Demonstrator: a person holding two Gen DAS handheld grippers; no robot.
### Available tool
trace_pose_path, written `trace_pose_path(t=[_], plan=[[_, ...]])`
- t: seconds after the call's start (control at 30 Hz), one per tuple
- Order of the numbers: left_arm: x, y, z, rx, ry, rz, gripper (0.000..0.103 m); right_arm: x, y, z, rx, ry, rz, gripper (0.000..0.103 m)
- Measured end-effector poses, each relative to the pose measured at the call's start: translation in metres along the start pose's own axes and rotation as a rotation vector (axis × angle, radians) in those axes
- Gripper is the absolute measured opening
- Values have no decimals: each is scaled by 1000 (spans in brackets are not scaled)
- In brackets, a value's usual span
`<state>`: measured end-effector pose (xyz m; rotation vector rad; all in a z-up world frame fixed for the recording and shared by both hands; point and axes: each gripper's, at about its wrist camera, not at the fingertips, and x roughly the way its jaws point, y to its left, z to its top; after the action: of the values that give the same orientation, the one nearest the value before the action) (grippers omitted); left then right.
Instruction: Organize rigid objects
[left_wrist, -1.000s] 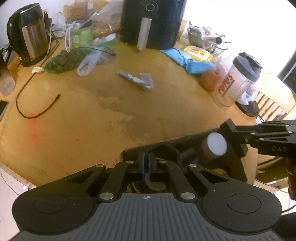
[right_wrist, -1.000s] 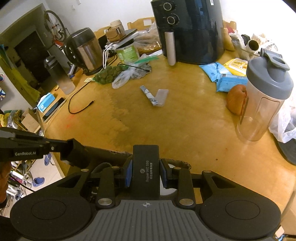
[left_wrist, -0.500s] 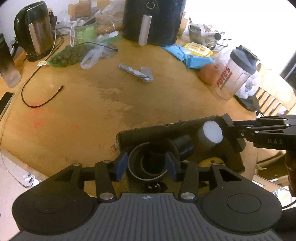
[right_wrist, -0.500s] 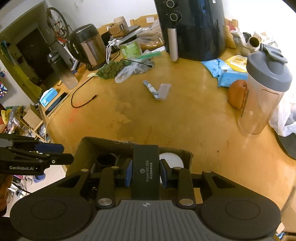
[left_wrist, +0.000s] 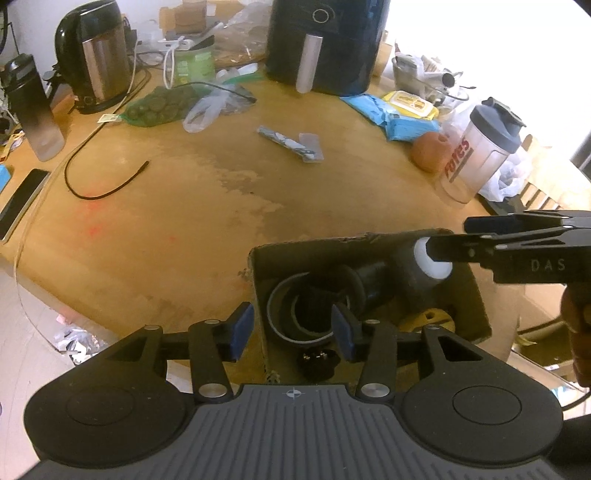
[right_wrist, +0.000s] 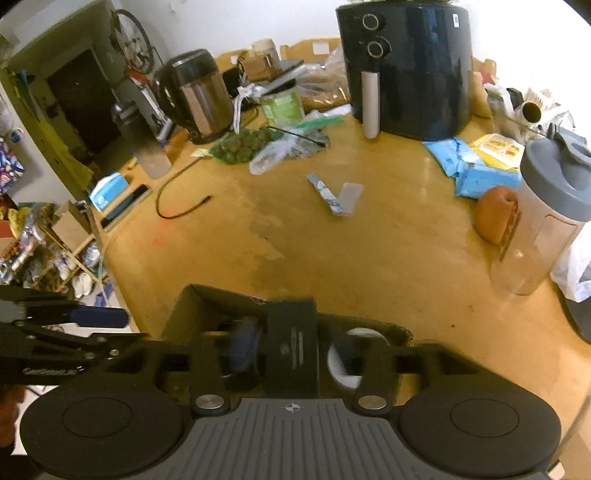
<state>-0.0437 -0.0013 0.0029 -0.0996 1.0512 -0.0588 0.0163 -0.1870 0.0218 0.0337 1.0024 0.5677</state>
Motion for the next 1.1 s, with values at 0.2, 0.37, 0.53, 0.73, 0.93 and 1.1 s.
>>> trace_pose_path(t=[0.2, 0.37, 0.53, 0.73, 0.93, 1.1], plan=[[-4, 0, -5, -16, -1, 16, 46, 4, 2, -5, -7, 27, -15, 100], [-5, -3, -5, -13, -3, 21, 46, 7, 0, -10, -6, 64, -41, 103], [-3, -12, -5, 4, -2, 17, 46, 4, -5, -14, 1, 75, -56, 103], [0, -22, -2, 24, -7, 18, 46, 0, -13, -17, 15, 73, -75, 103], [3, -27, 2, 32, -14, 20, 46, -3, -21, -16, 22, 62, -90, 103], [4, -31, 7, 37, -23, 26, 47, -4, -27, -15, 35, 54, -100, 103]])
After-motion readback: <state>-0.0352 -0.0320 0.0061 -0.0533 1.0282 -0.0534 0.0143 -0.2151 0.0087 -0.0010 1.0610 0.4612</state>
